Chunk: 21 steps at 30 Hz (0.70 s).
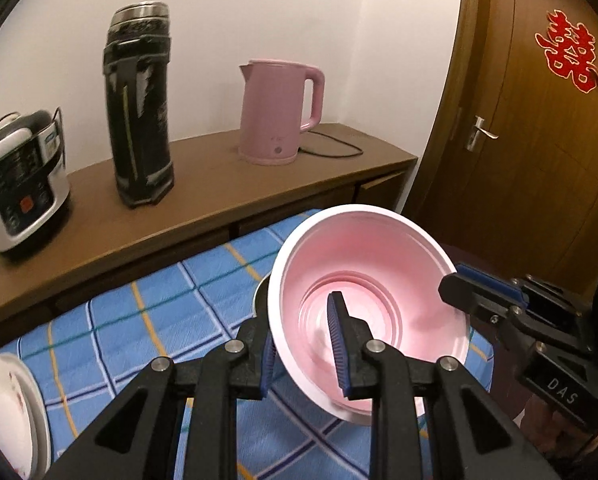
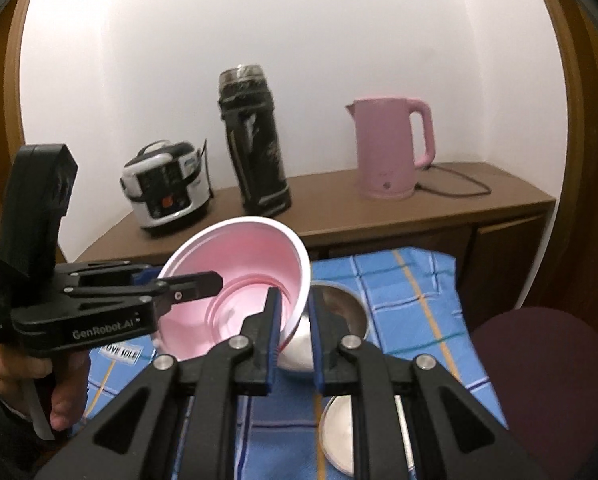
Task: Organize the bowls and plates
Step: 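Carry the pink bowl over the red-rimmed steel bowl with both grippers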
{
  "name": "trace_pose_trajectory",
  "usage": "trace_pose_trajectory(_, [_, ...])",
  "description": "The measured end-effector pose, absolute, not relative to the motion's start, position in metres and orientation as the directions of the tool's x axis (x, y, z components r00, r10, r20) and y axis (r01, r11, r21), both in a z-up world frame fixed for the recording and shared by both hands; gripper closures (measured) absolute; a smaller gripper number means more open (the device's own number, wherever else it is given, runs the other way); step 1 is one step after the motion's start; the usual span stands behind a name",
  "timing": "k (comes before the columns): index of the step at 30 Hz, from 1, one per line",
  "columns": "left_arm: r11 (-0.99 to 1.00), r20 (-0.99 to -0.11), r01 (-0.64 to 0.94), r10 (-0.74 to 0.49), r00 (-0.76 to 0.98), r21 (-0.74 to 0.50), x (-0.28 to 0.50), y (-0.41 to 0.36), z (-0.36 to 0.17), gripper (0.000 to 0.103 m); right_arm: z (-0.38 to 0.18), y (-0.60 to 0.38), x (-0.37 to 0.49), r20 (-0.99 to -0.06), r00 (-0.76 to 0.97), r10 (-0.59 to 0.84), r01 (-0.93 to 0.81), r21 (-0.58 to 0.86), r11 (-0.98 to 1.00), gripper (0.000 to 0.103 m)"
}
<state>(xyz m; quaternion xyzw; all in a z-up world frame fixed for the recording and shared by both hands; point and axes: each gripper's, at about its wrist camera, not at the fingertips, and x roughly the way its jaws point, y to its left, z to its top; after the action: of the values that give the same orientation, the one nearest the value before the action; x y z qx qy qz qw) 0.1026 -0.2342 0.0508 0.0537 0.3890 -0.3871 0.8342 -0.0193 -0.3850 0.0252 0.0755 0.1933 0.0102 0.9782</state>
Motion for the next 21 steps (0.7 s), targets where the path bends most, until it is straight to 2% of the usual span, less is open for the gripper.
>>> trace_pose_trajectory(6, [0.683, -0.677, 0.693, -0.625, 0.389, -0.232, 0.123, -0.254, 0.054, 0.076, 0.034, -0.404, -0.001, -0.366, 0.931, 0.012, 0.047, 0.154, 0.987, 0.089])
trace_pose_trajectory(21, [0.692, -0.713, 0.670, -0.611, 0.343, -0.270, 0.155, -0.264, 0.032, 0.076, 0.020, -0.412, 0.035, -0.432, 0.902, -0.005, 0.081, 0.157, 0.984, 0.089])
